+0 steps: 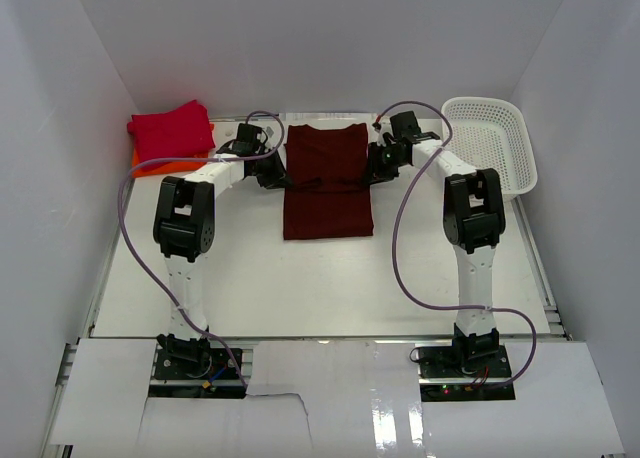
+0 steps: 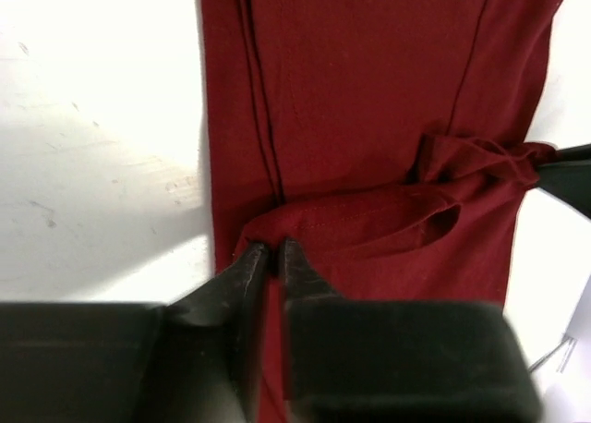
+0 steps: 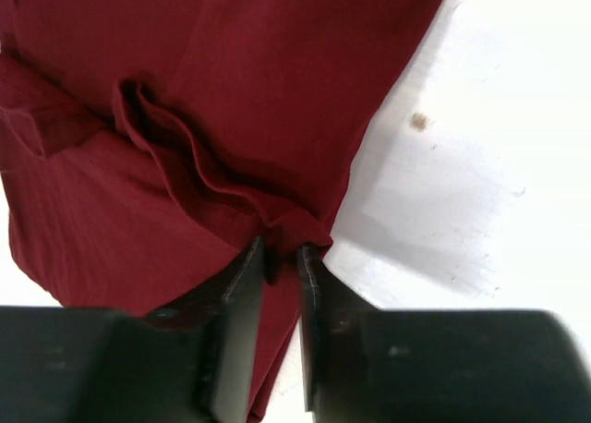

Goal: Fold and stack the t-shirts
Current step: Fold the folded rectangular tshirt in 1/3 of the way

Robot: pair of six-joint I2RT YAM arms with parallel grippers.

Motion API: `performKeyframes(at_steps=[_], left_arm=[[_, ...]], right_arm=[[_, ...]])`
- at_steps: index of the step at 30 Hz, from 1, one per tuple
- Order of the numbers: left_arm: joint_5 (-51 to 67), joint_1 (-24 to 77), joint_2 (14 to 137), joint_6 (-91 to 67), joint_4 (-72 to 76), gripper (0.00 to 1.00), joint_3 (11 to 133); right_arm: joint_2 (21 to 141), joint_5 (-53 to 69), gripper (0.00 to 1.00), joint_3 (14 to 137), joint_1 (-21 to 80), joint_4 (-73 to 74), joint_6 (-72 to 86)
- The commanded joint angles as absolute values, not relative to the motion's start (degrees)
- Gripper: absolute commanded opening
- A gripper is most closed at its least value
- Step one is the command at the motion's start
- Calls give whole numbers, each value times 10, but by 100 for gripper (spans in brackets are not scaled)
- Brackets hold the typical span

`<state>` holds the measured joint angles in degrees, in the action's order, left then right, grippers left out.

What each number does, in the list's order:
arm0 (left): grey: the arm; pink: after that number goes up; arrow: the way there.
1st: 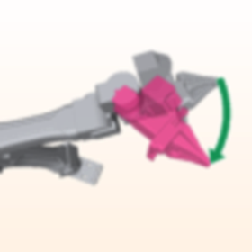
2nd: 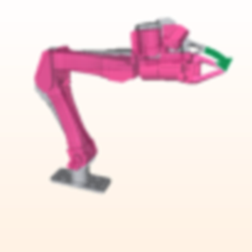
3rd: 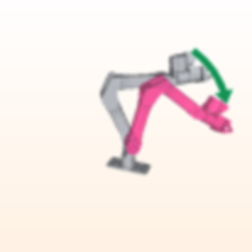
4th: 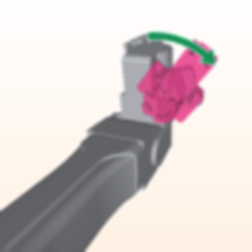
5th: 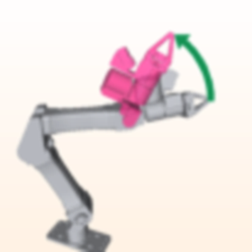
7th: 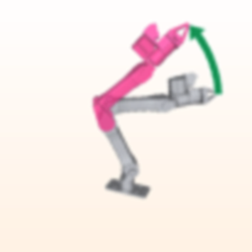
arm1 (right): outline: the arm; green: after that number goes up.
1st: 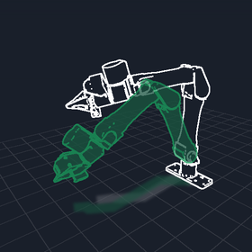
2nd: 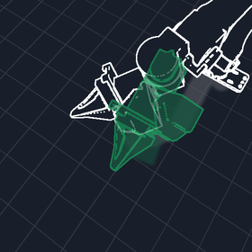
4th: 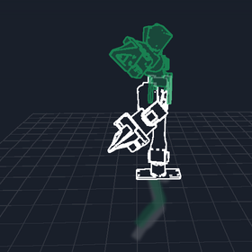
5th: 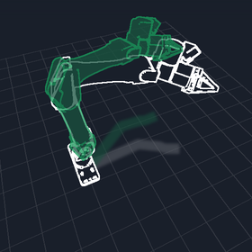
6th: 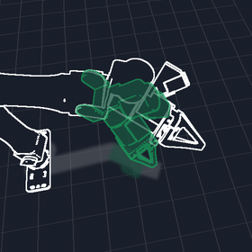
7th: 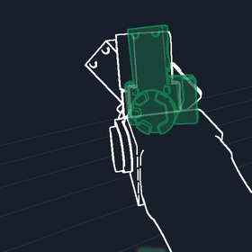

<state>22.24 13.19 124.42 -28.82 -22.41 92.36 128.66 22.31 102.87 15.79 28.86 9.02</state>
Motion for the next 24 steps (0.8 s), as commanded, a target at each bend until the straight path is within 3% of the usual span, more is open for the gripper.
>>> performKeyframes(at_steps=[1, 2, 6, 24], left_arm=[[200, 129, 1227, -301, -203, 32, 943], [198, 129, 1225, -305, -200, 38, 941], [191, 128, 1209, -311, -189, 54, 940], [200, 129, 1091, -303, -131, 56, 911]], right_arm=[[1285, 217, 31, 1053, 151, 248, 91], [1285, 217, 37, 1054, 151, 244, 91], [1278, 216, 44, 1049, 151, 229, 98], [1157, 271, 49, 945, 151, 127, 132]])
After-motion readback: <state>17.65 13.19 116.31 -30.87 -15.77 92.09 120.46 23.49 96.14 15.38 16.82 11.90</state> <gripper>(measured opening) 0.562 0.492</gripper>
